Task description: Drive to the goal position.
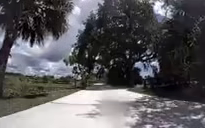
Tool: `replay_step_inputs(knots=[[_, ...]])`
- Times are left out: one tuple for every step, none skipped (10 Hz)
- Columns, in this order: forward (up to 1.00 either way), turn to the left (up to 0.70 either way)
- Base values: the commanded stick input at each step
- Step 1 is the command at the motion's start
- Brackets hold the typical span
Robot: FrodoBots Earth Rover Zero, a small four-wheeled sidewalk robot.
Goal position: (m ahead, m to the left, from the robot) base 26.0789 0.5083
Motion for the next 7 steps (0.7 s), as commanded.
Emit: replay_step_inputs(knots=[[0.7,0.0],[0.7,-0.04],[0.7,-0.22],[0.7,-0.35],[0.7,-0.06],[0.7,0.0],[0.7,0.0]])
